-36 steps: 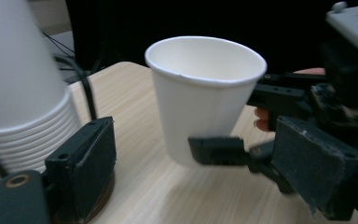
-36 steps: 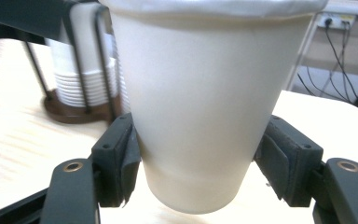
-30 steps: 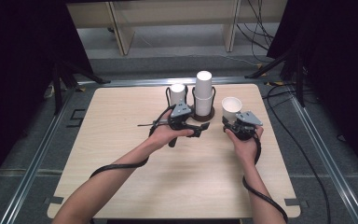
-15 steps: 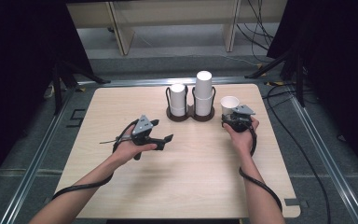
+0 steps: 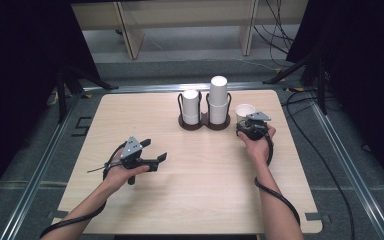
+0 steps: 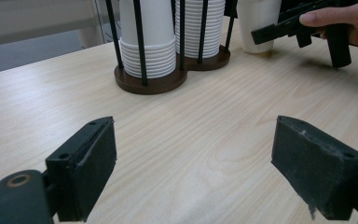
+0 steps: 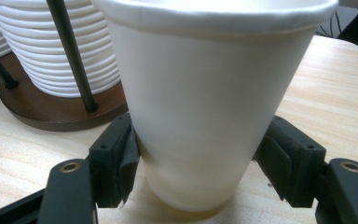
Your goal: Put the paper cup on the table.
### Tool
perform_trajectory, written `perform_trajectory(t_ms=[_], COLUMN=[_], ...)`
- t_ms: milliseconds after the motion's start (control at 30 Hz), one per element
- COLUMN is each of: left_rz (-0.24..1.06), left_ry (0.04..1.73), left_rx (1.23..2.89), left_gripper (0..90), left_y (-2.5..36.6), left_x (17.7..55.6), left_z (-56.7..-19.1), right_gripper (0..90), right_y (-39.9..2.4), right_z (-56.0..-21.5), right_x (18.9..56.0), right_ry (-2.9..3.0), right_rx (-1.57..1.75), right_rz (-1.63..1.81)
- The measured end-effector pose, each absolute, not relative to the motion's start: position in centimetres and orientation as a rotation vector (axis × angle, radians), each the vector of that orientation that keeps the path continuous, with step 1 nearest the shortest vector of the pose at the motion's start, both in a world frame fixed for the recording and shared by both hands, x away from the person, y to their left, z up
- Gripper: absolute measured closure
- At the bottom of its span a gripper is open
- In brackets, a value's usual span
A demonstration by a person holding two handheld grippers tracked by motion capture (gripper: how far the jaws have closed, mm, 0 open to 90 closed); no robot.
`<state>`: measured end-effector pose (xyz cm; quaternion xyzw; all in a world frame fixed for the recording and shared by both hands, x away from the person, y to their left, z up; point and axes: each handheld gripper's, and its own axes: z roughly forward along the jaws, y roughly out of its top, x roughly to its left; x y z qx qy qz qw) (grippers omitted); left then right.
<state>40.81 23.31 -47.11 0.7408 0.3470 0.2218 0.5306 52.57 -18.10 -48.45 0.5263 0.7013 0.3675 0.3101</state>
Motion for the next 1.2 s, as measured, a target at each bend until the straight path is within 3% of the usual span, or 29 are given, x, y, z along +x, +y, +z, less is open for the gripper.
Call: perform_trajectory(t_ms=[400,533,733,1200], left_rz=[0.525,0.523,0.554,0.627], left_ry=[0.851,0.868,0.876,0.946], left_rx=[1.744,1.724,1.707,1.619], left_gripper=[13.7,13.7,13.6,13.5], left_y=[23.9,24.2,24.9,27.6], left_x=[40.4,40.1,39.7,37.9], left_z=[-48.0,-48.4,-48.6,-49.5], right_gripper=[30.7,22.5,15.8,15.1], right_y=[-18.5,-18.6,-18.6,-19.4], right_z=[-48.5,-48.6,-48.3,-48.0], right_x=[52.7,52.6,51.3,46.6], right_ry=[1.911,1.911,1.906,1.923], right_rx=[1.411,1.427,1.448,1.374], right_rz=[0.958,0.971,0.995,1.017])
